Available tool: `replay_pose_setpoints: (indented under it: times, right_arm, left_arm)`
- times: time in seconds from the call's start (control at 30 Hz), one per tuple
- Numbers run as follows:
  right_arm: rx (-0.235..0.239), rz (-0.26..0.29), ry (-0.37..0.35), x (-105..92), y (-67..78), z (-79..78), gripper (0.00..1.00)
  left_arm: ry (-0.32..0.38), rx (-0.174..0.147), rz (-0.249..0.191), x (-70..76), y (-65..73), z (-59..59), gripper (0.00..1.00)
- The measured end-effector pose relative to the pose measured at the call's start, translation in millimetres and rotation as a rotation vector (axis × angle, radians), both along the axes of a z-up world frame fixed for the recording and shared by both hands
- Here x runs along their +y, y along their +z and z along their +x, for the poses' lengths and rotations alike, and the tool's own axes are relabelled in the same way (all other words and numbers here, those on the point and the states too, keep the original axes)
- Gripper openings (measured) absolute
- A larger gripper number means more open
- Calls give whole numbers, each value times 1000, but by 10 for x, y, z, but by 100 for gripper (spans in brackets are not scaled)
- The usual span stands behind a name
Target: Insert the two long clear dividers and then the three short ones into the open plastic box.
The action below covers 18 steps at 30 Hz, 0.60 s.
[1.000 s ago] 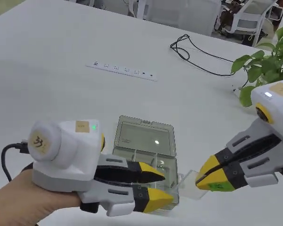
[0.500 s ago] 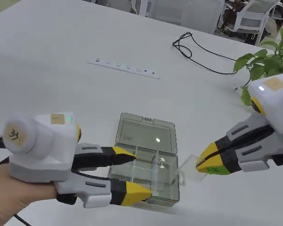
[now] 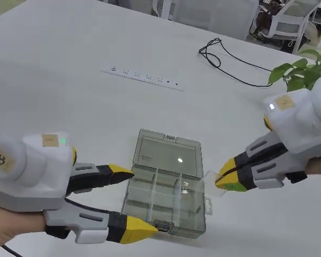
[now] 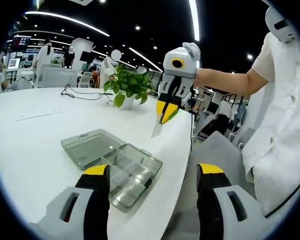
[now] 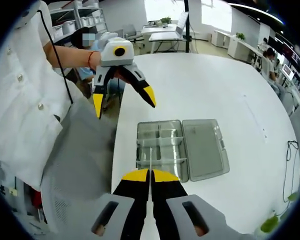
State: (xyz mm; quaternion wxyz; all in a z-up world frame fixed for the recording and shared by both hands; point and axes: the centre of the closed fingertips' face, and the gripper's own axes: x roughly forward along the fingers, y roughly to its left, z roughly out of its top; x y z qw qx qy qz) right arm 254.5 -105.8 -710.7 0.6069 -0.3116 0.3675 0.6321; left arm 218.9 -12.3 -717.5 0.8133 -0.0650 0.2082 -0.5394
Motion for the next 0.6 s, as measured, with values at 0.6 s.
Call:
replay_pose_setpoints:
  times: [0.6]
  right_arm:
    - [-13, -93, 35, 44, -518, 158, 3]
  left_arm:
    - [36, 1, 10, 79, -70, 63, 89]
